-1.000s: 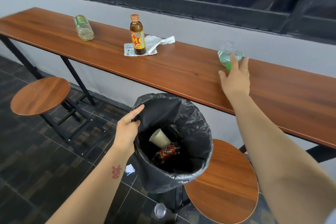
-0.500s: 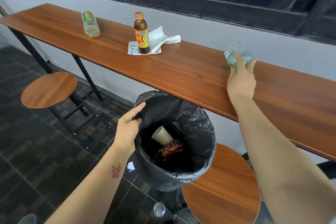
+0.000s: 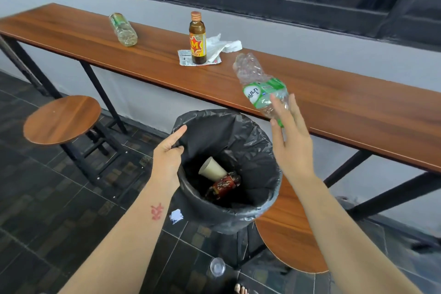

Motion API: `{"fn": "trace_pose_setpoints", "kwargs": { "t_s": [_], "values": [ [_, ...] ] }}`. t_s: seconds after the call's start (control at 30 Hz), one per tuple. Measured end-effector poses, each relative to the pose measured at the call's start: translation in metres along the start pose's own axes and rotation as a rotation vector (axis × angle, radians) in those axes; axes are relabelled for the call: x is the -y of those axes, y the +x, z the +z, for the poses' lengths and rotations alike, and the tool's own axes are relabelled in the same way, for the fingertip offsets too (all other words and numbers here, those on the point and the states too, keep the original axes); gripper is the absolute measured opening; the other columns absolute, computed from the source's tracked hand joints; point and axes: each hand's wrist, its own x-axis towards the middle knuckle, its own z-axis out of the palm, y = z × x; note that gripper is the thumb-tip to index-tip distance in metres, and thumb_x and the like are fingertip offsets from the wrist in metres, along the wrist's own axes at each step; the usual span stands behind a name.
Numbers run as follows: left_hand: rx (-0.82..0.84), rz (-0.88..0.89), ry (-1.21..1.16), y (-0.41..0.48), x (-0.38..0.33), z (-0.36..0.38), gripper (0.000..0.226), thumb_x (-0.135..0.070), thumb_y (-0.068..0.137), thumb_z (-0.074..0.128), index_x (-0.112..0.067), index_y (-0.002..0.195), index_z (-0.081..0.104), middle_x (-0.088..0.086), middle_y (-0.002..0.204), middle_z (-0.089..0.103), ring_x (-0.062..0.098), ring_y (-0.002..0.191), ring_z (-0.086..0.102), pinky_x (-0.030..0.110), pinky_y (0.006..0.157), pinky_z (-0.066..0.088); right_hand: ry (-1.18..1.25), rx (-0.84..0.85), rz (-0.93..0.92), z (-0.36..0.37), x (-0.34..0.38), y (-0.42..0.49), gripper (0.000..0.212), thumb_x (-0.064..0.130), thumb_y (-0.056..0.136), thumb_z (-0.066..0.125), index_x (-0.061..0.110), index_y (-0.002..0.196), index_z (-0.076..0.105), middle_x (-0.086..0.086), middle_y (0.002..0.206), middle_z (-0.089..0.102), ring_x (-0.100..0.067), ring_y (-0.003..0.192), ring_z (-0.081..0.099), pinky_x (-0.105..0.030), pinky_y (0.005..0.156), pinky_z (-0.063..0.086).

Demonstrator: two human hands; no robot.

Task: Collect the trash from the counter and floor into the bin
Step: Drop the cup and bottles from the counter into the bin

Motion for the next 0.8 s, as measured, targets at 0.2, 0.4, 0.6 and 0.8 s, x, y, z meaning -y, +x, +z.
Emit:
{"fn": "trace_pose_setpoints", "kwargs": {
  "t_s": [0.2, 0.4, 0.6, 0.8],
  "values": [
    [-0.022, 0.02, -0.01, -0.004, -0.017, -0.051, 0.057, 0.013, 0.092, 0.046, -0.028, 0.125, 0.068, -0.005, 0.141, 0.055, 0.004, 0.11, 0.057, 0.019, 0.093, 0.044, 0.014, 0.091, -0.169, 0.039, 0.048, -0.066, 0.042, 0.021, 0.101, 0.044, 0.028, 0.142, 0.048, -0.009, 0.154, 0.037, 0.011, 0.057, 0.036, -0.012, 0.057, 0.039],
    [-0.049, 0.0, -0.003, -0.002, -0.02, -0.097, 0.059, 0.012, 0.093, 0.046, -0.035, 0.119, 0.071, -0.012, 0.144, 0.052, 0.009, 0.136, 0.04, 0.034, 0.116, 0.03, -0.008, 0.33, -0.141, 0.076, 0.072, -0.116, 0.042, 0.033, 0.101, 0.038, 0.043, 0.142, 0.041, -0.005, 0.155, 0.036, -0.021, 0.121, 0.059, -0.031, 0.083, 0.059],
    [-0.039, 0.006, 0.028, -0.002, -0.021, -0.132, 0.056, 0.009, 0.094, 0.048, -0.036, 0.118, 0.071, -0.009, 0.145, 0.051, 0.012, 0.133, 0.046, 0.033, 0.114, 0.035, -0.107, 0.735, 0.011, 0.12, 0.085, -0.123, 0.049, 0.028, 0.102, 0.044, 0.051, 0.144, 0.032, 0.006, 0.163, 0.016, -0.018, 0.12, 0.06, -0.033, 0.097, 0.052],
    [-0.048, -0.008, 0.078, 0.004, -0.024, -0.157, 0.054, 0.008, 0.096, 0.048, -0.034, 0.122, 0.069, -0.01, 0.145, 0.051, 0.015, 0.136, 0.043, 0.035, 0.113, 0.035, -0.129, 0.843, 0.035, 0.138, 0.107, -0.115, 0.053, 0.03, 0.1, 0.049, 0.054, 0.144, 0.032, 0.007, 0.163, 0.011, -0.024, 0.106, 0.064, -0.031, 0.096, 0.047]
  ]
}}
